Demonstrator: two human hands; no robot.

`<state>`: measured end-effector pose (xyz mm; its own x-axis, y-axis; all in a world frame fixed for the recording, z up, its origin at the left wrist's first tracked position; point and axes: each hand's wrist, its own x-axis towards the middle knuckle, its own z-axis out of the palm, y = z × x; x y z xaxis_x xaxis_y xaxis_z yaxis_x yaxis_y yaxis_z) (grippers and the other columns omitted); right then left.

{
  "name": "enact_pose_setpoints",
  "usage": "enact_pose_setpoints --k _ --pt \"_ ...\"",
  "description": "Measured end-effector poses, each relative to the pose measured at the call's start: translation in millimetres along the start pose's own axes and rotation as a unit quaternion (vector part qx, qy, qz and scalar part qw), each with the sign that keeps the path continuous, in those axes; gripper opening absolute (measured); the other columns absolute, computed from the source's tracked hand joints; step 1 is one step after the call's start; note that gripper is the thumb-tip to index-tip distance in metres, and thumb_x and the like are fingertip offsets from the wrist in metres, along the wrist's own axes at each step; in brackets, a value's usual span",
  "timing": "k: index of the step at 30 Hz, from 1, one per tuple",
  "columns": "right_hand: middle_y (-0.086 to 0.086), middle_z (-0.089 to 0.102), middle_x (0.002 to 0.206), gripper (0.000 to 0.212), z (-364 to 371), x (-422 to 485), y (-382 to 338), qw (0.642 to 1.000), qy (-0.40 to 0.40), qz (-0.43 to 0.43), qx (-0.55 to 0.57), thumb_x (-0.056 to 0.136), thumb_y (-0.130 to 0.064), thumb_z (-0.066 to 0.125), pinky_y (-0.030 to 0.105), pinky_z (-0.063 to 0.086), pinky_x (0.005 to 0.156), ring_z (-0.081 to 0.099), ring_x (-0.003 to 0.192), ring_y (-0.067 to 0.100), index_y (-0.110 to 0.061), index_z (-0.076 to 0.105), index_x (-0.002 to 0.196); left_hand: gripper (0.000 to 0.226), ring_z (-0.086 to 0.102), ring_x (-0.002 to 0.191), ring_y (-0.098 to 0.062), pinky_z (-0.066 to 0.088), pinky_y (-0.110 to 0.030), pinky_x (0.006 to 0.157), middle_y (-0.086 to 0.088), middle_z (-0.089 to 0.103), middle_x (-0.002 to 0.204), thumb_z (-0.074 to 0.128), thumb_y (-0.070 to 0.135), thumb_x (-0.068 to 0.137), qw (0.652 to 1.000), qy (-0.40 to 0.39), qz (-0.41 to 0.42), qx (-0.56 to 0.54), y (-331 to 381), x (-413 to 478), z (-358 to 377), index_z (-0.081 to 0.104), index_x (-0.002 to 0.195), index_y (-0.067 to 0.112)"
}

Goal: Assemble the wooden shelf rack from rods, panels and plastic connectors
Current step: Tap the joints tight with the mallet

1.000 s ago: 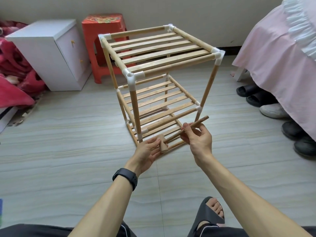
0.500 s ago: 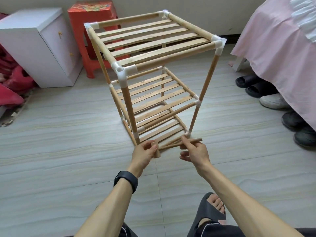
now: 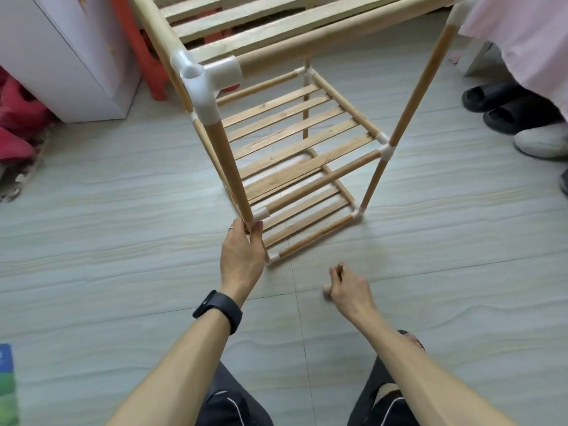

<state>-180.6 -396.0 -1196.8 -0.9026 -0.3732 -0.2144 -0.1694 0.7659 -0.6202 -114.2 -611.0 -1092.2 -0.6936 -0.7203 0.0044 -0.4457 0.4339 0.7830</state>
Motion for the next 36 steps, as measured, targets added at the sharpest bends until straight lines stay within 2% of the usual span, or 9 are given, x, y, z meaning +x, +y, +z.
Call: enact_pose_setpoints --k 3,7,11,15,18,23,27,34,36 --pt "-0.023 0.054 0.068 0.023 -5.6 9.7 -14.7 0.988 0.1 -0.034 0.116 0.106 -0.038 0.041 0.014 0.038 0.051 0.062 0.063 0.005 -0.023 0.058 0.1 0.016 0.057 0.086 -0.005 0.041 -0.024 0.068 0.007 0.062 0.096 0.047 0.034 0.106 1.0 -0.001 0.0 0.003 -3.1 -0.5 3.3 0.056 0.107 0.022" --pt "0.012 0.071 0.084 0.023 8.4 -14.8 7.1 1.0 -0.014 0.003 0.012 0.107 -0.027 0.046 0.037 0.042 0.061 0.067 0.079 0.038 -0.011 0.061 0.107 0.02 0.059 0.086 -0.01 0.049 -0.034 0.072 0.005 0.063 0.096 0.046 0.036 0.106 1.0 -0.013 0.001 0.022 -3.1 2.1 0.0 0.055 0.107 0.019" --pt "0.011 0.073 0.083 0.025 -16.8 11.7 -17.4 0.987 -0.086 0.096 0.093 0.104 -0.028 0.052 0.035 0.052 0.058 0.066 0.06 0.015 -0.007 0.065 0.098 0.023 0.061 0.095 -0.021 0.052 -0.041 0.079 0.003 0.062 0.104 0.043 0.036 0.107 0.999 -0.037 -0.02 0.028 7.3 -2.2 -5.6 0.055 0.117 0.019" --pt "0.016 0.073 0.104 0.045 -78.8 25.8 -40.6 0.863 -0.225 0.173 0.418 0.084 -0.012 0.077 0.033 0.059 0.062 0.069 0.066 0.02 -0.007 0.061 0.127 0.029 0.057 0.104 -0.026 0.045 -0.037 0.082 -0.003 0.057 0.117 0.044 0.028 0.107 0.988 -0.13 -0.069 0.053 21.4 8.7 -18.5 0.048 0.132 0.014" --pt "0.014 0.07 0.115 0.059 -135.1 25.2 -65.5 0.819 -0.336 0.138 0.445 0.075 -0.027 0.084 0.04 0.061 0.075 0.072 0.087 0.032 -0.008 0.066 0.127 0.047 0.051 0.101 -0.021 0.044 -0.03 0.078 -0.011 0.052 0.134 0.053 0.018 0.1 0.976 -0.191 -0.087 0.061 33.6 20.3 -39.5 0.037 0.144 0.012" --pt "0.014 0.07 0.096 0.017 -211.3 10.6 -118.1 0.909 -0.354 0.074 0.206 0.088 -0.006 0.074 0.035 0.059 0.066 0.066 0.067 0.021 -0.009 0.069 0.104 0.086 0.048 0.102 -0.019 0.038 -0.015 0.056 -0.014 0.04 0.146 0.075 0.015 0.087 0.977 -0.196 -0.043 0.076 70.2 42.3 -92.9 0.022 0.155 0.017" --pt "0.006 0.071 0.092 0.03 -279.9 -11.8 -162.1 0.929 -0.369 0.012 0.034 0.084 -0.01 0.069 0.023 0.042 0.049 0.052 0.055 0.011 -0.022 0.064 0.112 0.088 0.054 0.123 -0.031 0.05 -0.029 0.083 -0.014 0.045 0.146 0.077 0.018 0.083 0.979 -0.187 0.019 0.083 112.0 55.6 -138.0 0.025 0.154 0.016" --pt "-0.009 0.057 0.066 0.016 -338.9 -41.7 -228.3 0.956 -0.223 -0.161 0.106 0.102 -0.013 0.055 0.013 0.031 0.041 0.04 0.047 0.002 -0.01 0.069 0.11 0.039 0.059 0.112 -0.017 0.048 -0.033 0.091 0.004 0.061 0.119 0.074 0.03 0.089 0.977 -0.134 0.138 -0.087 151.4 35.8 -164.8 0.056 0.123 0.026" --pt "-0.011 0.058 0.062 0.017 -343.8 -50.8 -242.9 0.952 -0.168 -0.218 0.133 0.103 -0.012 0.053 0.011 0.034 0.042 0.044 0.047 0.0 -0.009 0.069 0.108 0.023 0.063 0.1 -0.007 0.05 -0.021 0.08 0.009 0.067 0.107 0.064 0.043 0.096 0.976 -0.102 0.176 -0.078 153.2 26.5 -159.7 0.06 0.114 0.029"
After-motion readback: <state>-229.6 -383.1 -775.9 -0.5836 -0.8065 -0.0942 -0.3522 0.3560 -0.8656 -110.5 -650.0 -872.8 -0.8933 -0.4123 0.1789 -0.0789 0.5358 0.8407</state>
